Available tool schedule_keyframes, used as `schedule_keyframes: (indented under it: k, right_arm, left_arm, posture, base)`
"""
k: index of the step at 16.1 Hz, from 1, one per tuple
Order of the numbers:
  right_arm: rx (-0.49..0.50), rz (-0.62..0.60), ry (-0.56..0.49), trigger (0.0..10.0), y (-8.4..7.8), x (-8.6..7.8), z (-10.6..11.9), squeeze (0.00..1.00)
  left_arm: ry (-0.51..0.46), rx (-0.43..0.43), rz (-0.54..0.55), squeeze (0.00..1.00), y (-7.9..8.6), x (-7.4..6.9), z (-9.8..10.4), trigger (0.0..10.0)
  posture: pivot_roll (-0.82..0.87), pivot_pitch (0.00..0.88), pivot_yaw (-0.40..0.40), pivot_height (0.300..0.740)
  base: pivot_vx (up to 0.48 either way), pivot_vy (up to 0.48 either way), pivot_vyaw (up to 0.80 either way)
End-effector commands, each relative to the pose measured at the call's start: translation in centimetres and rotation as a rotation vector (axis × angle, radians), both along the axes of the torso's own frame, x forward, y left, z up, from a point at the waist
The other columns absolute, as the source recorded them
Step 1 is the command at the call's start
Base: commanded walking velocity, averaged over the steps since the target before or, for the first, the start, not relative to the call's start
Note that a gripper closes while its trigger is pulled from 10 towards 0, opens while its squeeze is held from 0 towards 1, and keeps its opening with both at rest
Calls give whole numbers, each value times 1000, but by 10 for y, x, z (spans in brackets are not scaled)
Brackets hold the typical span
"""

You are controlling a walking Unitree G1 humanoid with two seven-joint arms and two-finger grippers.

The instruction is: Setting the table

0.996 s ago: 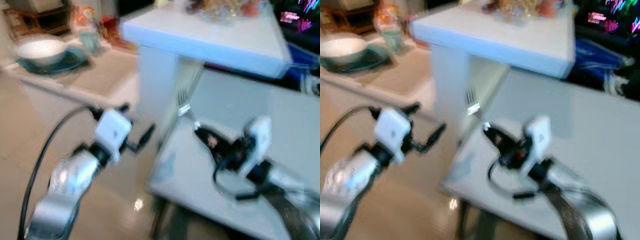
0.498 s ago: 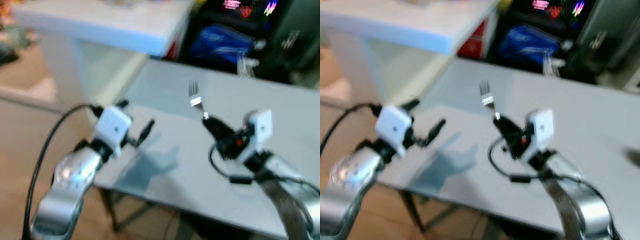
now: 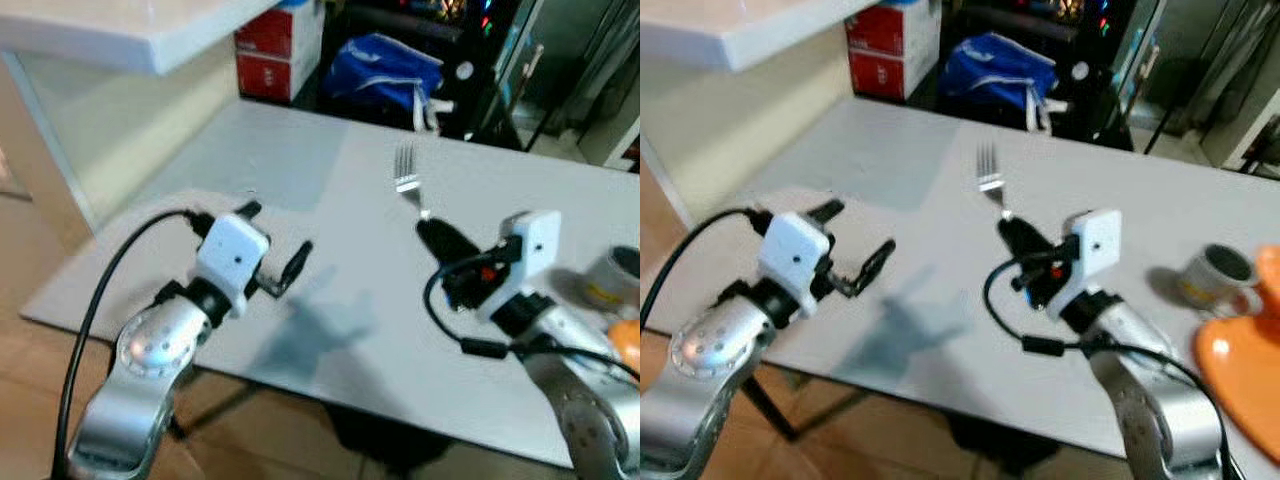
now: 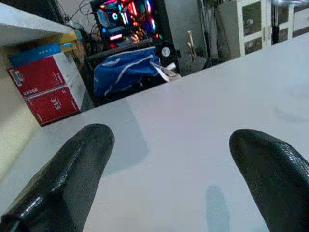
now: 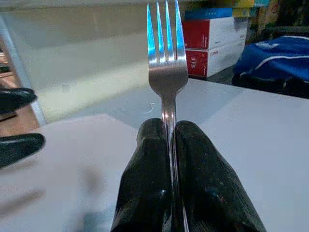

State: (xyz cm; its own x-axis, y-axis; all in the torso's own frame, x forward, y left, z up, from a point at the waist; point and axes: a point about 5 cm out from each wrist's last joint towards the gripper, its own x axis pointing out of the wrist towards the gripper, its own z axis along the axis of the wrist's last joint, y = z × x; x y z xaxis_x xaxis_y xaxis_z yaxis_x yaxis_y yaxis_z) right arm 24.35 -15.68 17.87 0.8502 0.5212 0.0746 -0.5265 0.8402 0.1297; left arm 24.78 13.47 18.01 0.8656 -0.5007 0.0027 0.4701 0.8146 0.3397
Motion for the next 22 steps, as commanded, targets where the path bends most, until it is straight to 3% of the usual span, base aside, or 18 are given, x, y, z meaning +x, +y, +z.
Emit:
schedule_keyframes:
  k: [1,15,20,22]
  right_arm:
    - [-2,-2,-13,10000,-3,-1,5,0]
    - [-36,40,70,10000,0,-11,-3,0]
    - [-56,77,124,10000,3,-17,-10,0]
    - [-113,74,200,10000,6,-18,-23,0]
  left_arm:
    - [-10,-2,-12,0,-3,0,2,10000]
    - [6,14,-48,0,-5,-4,-1,10000]
    - [34,38,-113,0,5,-12,-4,10000]
    - [41,64,-109,0,9,-12,-7,10000]
  posture:
    - [-44,6,-32,740]
    - [-53,25,-32,740]
    - [-54,22,-34,740]
    - [-54,16,-37,740]
  base:
    - [0,-480,0]
    - [0,-480,0]
    - [0,0,0]
    - [0,0,0]
